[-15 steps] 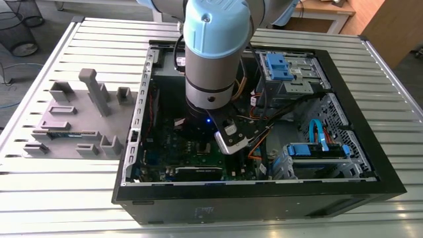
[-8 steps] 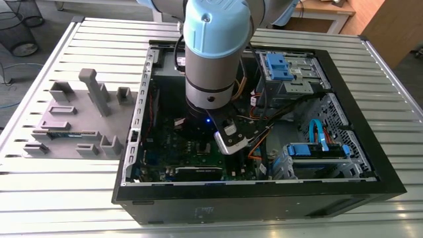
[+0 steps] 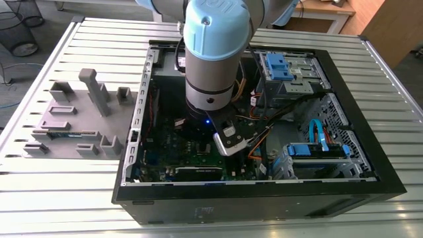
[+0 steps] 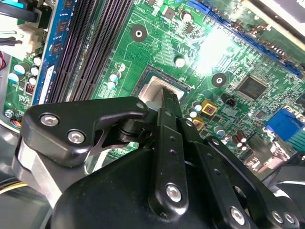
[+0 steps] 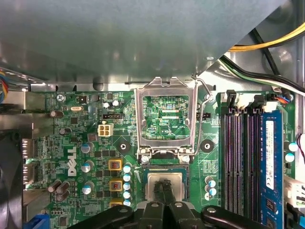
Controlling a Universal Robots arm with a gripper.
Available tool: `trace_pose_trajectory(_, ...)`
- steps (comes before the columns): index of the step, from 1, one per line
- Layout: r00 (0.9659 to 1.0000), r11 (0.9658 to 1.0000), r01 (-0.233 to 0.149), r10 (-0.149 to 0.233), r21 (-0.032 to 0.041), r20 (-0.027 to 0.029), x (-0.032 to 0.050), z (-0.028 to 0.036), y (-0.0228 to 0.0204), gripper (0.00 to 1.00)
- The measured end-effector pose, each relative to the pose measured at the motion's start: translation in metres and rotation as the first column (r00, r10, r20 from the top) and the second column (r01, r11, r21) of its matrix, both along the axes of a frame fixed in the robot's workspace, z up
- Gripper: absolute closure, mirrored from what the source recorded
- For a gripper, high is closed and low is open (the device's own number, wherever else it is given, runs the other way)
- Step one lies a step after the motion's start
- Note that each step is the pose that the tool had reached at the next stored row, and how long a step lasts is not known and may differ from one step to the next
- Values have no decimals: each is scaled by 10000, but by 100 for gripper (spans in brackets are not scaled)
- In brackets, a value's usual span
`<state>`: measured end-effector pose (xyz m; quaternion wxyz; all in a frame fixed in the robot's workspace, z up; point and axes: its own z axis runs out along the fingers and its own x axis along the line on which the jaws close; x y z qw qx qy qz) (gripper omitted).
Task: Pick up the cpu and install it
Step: 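Place the cpu into insertion slot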
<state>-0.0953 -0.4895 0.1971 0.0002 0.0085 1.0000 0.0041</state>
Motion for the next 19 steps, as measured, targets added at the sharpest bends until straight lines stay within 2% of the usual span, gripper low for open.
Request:
trace_pose_trajectory(13, 10000, 10000, -1, 1, -16, 0, 42, -33, 0, 89)
trace_pose_trajectory(19, 10000, 10000, -1, 1, -9, 4, 28, -33, -1, 89)
